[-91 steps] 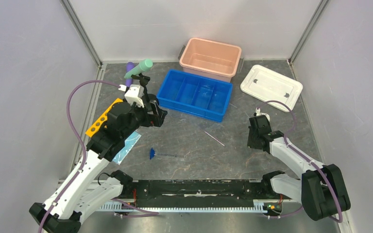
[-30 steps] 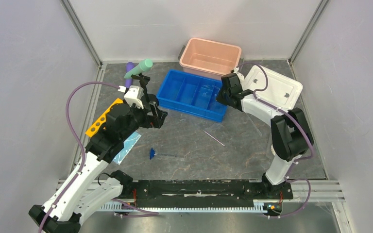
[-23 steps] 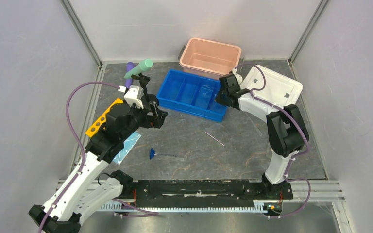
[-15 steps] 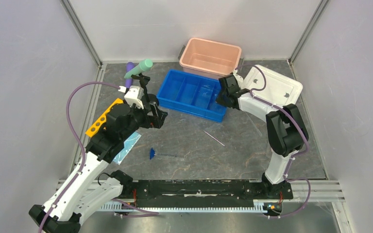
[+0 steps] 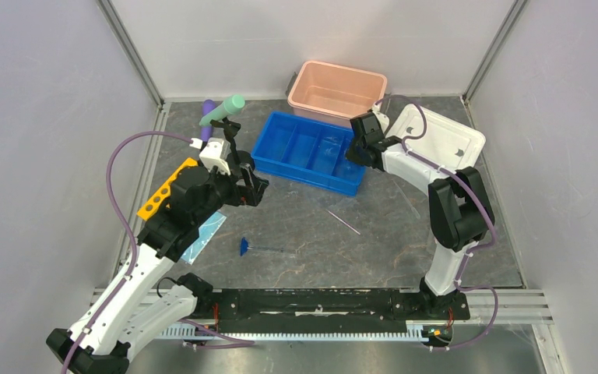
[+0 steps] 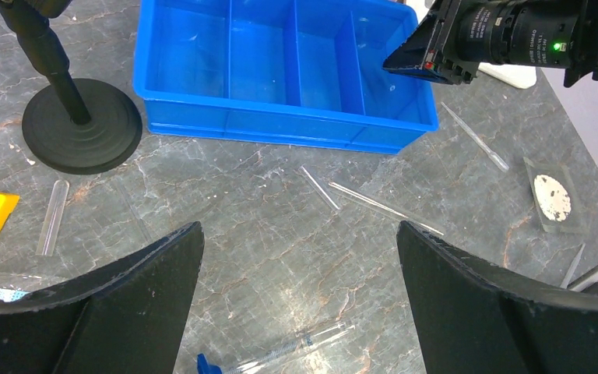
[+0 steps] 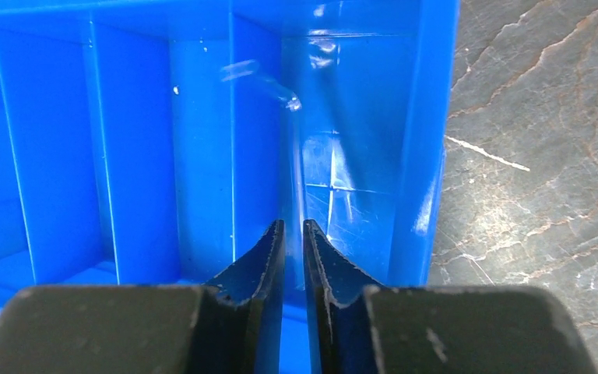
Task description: Organize the chemistry lab equipment
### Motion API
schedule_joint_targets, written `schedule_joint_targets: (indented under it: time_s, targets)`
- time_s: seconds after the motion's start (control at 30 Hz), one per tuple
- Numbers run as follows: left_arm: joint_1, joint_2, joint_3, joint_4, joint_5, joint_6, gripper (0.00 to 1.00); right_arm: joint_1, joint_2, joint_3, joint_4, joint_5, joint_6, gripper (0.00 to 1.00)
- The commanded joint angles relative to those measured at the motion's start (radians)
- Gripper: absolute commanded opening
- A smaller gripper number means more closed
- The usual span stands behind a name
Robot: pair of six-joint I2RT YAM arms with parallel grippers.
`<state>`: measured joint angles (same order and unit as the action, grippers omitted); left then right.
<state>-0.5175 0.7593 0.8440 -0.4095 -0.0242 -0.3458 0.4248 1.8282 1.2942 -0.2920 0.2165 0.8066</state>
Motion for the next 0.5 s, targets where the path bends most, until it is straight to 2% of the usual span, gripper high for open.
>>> schedule_joint_targets:
  time_s: [0.0, 0.23, 0.47]
  targets:
    - [-0.001, 0.000, 0.001, 0.045, 0.003, 0.019, 1.00, 0.000, -0.048, 0.053, -0.048, 0.041, -0.024, 0.20]
    - [-0.001, 0.001, 0.000, 0.041, -0.006, 0.020, 1.00, -0.001, -0.050, 0.058, -0.046, 0.002, -0.059, 0.20]
    - [-0.002, 0.019, 0.000, 0.032, -0.018, 0.012, 1.00, 0.000, -0.151, 0.054, -0.024, -0.181, -0.336, 0.24]
